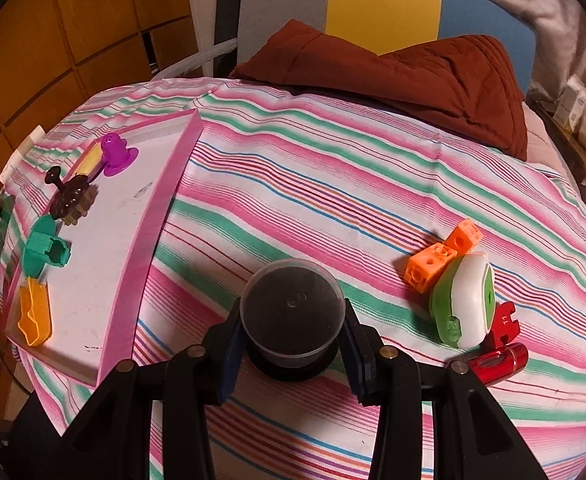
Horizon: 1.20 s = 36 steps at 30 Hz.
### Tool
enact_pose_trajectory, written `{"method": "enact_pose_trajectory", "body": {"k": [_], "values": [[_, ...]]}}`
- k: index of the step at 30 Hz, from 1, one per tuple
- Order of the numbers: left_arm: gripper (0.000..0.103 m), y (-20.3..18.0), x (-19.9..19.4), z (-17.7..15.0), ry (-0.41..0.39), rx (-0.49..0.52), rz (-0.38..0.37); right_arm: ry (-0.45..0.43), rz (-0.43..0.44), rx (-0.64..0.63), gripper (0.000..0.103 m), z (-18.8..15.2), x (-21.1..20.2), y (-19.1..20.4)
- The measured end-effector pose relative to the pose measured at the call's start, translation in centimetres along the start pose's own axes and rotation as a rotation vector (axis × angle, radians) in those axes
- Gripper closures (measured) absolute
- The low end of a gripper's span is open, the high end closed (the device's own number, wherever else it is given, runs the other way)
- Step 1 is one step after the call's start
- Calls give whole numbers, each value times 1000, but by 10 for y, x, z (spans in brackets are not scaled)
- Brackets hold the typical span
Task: Organize rigid objects
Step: 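Carry the dark cylinder cup toward the tray with the right tool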
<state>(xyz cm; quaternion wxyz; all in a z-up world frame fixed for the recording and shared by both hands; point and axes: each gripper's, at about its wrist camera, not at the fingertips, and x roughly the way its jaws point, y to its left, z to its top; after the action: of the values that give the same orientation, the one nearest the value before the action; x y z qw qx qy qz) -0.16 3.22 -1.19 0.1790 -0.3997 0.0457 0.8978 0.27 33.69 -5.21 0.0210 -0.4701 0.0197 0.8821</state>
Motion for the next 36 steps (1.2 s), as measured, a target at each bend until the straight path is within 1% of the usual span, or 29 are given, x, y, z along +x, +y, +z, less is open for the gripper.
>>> {"method": "enact_pose_trajectory", "body": {"k": [7,13,17,23,30,36], "values": [[61,8,1,-11,20,-18,10,-21,-37,29,59,-3,-1,6],[61,14,3,-20,38,-22,12,-14,-17,48,60,-4,-3,7],[61,17,3,-23,40,-22,19,-6,-7,55,60,-4,-4,11],[61,25,3,-26,42,-42,12,2,7,70,60,-2,-7,14],[61,30,4,-29,50,-58,2,-22,32,69,60,4,-19,22],[61,34,6,-30,59,-72,-6,-87,91,32,60,21,-39,50]]}}
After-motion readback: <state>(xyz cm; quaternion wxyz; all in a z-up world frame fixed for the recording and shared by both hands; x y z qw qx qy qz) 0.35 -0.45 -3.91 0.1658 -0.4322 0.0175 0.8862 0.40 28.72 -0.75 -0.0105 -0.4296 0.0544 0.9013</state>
